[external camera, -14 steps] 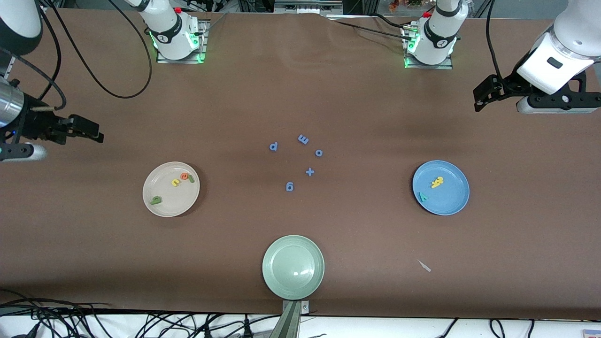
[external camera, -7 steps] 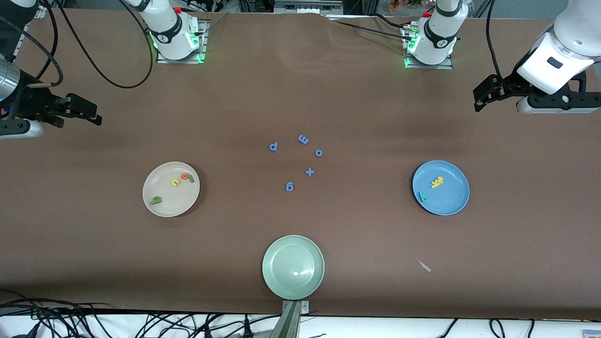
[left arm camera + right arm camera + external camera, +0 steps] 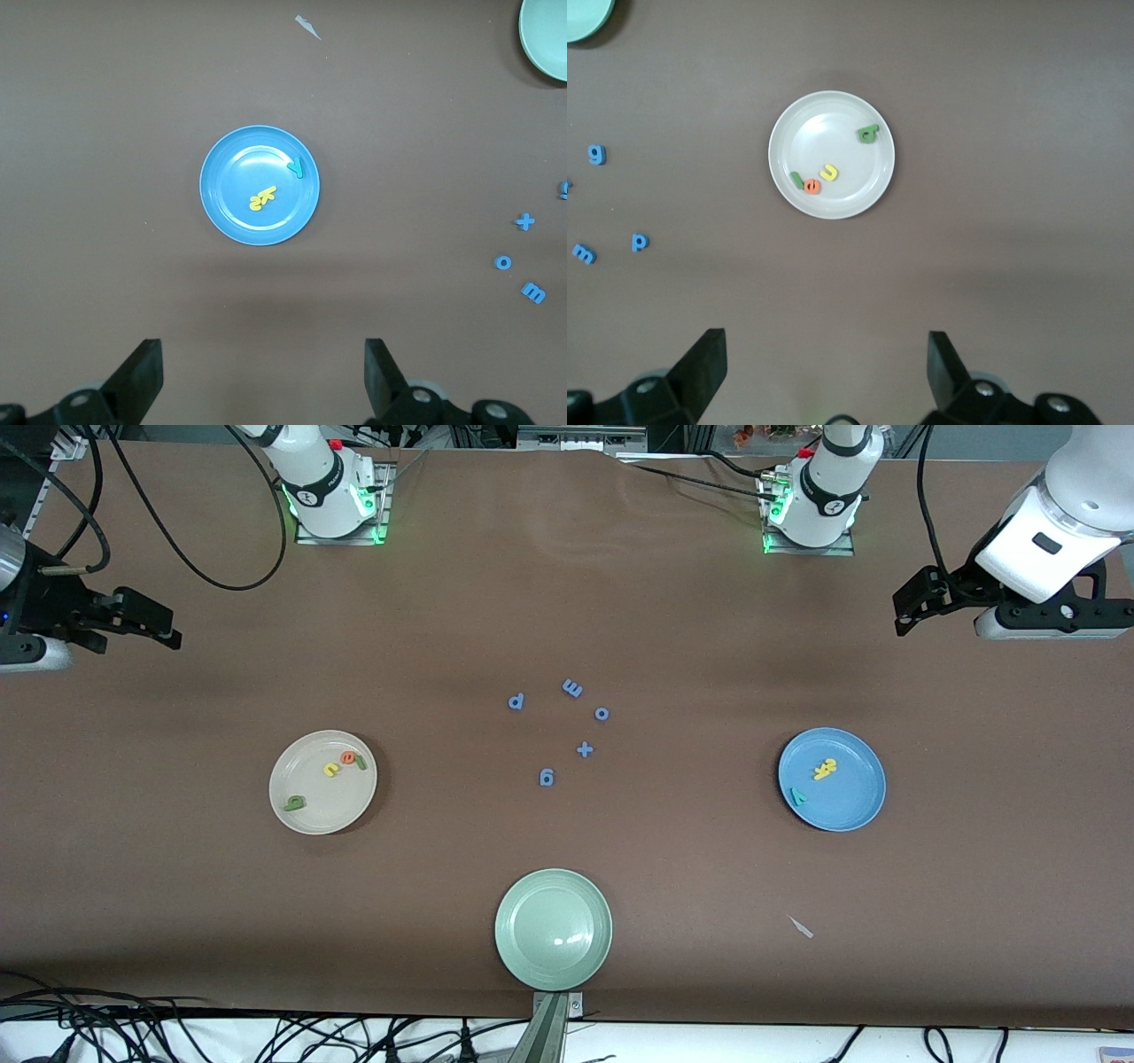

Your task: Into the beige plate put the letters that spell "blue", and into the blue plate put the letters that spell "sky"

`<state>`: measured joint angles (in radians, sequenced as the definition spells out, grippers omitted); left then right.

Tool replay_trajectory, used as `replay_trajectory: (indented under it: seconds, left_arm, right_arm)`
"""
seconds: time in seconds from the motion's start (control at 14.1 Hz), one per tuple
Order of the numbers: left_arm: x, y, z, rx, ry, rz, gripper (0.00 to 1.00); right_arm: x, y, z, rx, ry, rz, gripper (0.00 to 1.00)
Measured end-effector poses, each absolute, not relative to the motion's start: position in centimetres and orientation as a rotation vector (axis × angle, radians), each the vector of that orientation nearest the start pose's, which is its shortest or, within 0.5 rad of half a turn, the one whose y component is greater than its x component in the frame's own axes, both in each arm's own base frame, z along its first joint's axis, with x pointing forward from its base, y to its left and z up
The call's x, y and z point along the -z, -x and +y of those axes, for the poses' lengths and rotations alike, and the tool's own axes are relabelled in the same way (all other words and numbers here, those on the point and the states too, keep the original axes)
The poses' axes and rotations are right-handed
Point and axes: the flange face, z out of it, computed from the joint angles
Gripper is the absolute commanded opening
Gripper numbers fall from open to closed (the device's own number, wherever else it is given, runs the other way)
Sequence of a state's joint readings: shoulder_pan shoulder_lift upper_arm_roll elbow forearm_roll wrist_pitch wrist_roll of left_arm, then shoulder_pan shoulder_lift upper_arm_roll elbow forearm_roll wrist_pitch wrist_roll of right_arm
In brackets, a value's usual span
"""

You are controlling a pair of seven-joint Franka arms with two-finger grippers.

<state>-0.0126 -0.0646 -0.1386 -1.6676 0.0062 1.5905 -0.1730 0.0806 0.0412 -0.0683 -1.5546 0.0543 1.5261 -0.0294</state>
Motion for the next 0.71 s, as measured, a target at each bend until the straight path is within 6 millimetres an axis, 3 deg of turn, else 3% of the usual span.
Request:
replay_trajectory:
  seconds: [0.5,0.71]
  left_arm:
    - [-61.5,-52.9,-8.2,-0.016,3.124,-0.034,1.0]
    - [-61.5,-52.9,-8.2,-0.016,3.124,-0.035,1.0]
  right_arm:
    - [-62.2,-55.9,0.5,-0.089,3.127,-0.054,1.0]
    - [-61.9,-56.1,0.3,-0.098,3.131,-0.048,1.0]
